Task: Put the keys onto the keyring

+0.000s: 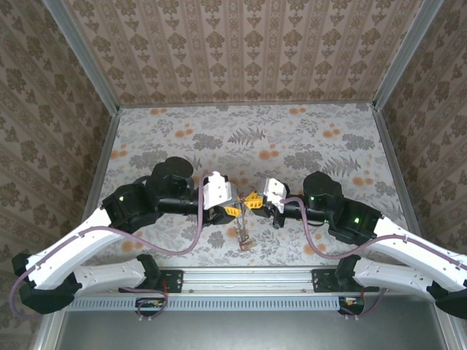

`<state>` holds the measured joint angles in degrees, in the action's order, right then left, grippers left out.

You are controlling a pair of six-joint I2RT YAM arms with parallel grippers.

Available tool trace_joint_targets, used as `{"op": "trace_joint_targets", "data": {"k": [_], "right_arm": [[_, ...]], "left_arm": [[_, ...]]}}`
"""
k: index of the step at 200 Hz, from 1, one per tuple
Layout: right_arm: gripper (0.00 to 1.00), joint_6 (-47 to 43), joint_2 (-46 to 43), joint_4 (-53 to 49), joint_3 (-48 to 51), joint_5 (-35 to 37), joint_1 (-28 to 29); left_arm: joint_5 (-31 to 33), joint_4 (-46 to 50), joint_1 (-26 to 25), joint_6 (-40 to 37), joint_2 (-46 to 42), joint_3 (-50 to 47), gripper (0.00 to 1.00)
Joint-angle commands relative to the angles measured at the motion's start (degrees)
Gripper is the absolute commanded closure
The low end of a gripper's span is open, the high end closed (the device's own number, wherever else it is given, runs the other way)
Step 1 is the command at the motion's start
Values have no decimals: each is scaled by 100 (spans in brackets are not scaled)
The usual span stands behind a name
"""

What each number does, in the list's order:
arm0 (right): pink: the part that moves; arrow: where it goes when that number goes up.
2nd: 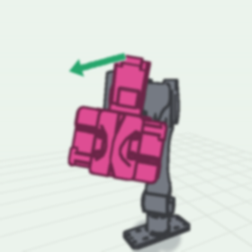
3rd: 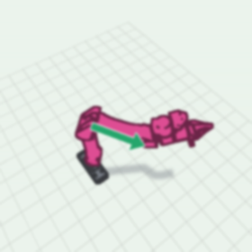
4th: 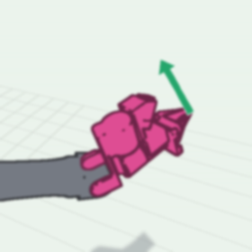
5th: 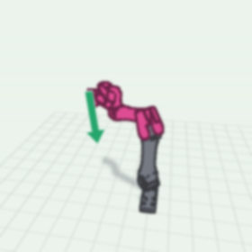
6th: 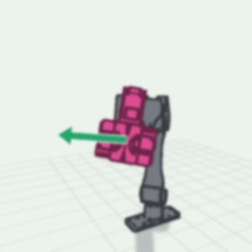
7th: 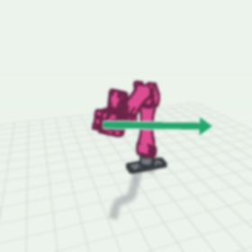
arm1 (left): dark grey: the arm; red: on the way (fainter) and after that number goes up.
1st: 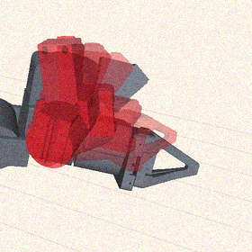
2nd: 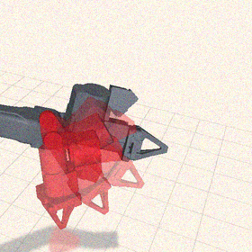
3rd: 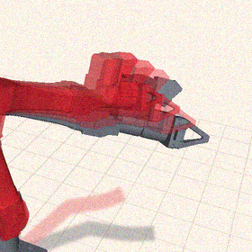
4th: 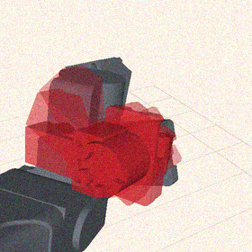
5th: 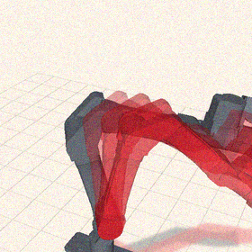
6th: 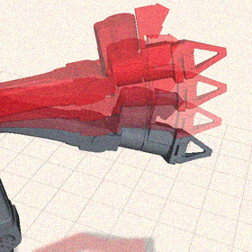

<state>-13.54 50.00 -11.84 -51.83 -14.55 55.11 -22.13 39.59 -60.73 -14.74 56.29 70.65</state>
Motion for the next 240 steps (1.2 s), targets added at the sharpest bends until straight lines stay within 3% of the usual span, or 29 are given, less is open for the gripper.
{"op": "trace_joint_targets", "data": {"k": [1, 123, 143, 176, 240], "right_arm": [[100, -105, -4, 35, -287, -82, -18], [100, -189, 82, -123, -340, -223, -7], [100, -194, 49, -135, -322, -205, -3], [100, -221, 39, -143, -325, -210, -5], [99, -228, 10, -138, -285, -357, 0]], "left_arm": [[141, 259, -27, -272, 9, 277, 66], [424, 560, -133, -555, 483, 476, 67], [438, 558, -133, -569, 462, 459, 74], [377, 567, -157, -571, 427, 432, 100], [27, 90, -160, -506, 30, 184, 100]]}}
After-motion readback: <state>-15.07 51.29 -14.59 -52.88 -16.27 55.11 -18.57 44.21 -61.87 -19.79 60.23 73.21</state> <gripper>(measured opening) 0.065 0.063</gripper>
